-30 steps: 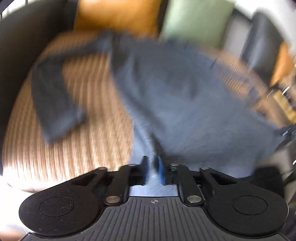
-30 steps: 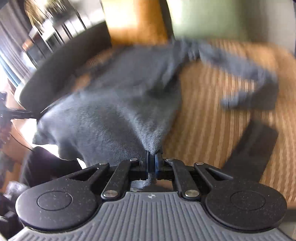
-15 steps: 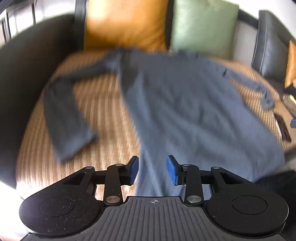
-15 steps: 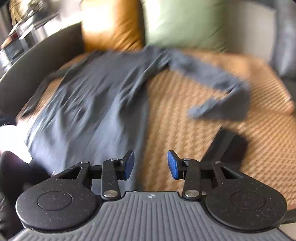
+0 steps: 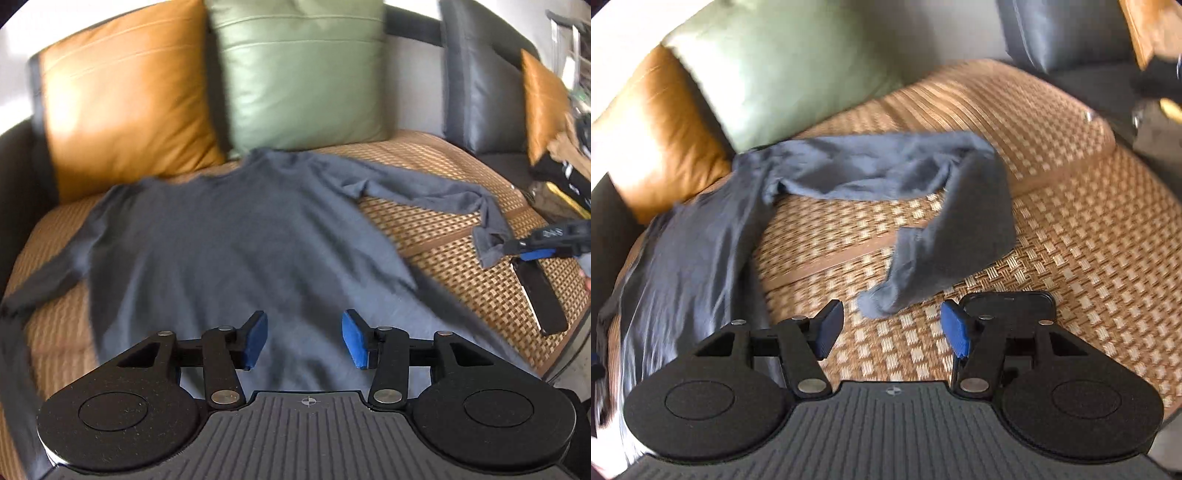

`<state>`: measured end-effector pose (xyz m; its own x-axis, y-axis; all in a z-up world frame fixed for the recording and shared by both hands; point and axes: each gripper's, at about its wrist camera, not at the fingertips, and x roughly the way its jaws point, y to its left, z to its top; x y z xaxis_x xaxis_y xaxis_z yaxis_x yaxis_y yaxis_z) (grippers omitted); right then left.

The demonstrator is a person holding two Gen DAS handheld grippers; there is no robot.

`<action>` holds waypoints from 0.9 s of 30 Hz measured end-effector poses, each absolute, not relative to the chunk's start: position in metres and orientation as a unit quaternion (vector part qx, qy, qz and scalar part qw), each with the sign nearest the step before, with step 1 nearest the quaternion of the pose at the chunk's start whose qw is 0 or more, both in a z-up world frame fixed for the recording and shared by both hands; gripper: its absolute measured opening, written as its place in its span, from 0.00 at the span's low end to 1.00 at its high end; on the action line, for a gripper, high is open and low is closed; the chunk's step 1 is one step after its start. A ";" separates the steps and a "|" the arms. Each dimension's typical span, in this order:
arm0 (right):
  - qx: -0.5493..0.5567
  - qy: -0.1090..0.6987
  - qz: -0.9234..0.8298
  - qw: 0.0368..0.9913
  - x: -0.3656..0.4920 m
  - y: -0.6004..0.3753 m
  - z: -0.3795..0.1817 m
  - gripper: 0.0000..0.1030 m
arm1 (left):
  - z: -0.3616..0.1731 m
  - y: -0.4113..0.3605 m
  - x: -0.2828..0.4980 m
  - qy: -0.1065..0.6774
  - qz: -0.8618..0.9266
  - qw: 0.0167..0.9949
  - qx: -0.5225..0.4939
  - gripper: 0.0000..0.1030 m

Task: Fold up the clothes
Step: 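Grasp the grey shirt with the right gripper and lift it up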

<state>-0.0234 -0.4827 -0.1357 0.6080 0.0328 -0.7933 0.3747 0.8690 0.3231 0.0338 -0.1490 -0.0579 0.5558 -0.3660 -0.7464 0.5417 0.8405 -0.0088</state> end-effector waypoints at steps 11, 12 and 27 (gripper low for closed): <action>0.206 0.424 -0.095 0.877 0.030 -0.502 -0.069 0.07 | -0.070 -0.175 0.072 0.378 -0.273 0.875 0.130 0.64; 0.197 0.406 -0.086 0.888 0.039 -0.502 -0.040 0.07 | -0.071 -0.177 0.077 0.376 -0.269 0.877 0.129 0.64; 0.159 0.238 0.052 0.957 0.164 -0.431 0.184 0.07 | -0.105 -0.285 0.134 0.285 -0.239 0.906 0.201 0.71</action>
<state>0.1645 -0.4307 0.1840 0.8809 0.1760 -0.4394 -0.0246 0.9441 0.3288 0.1343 -0.2855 -0.1053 0.7230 -0.3187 -0.6130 0.5476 0.8053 0.2272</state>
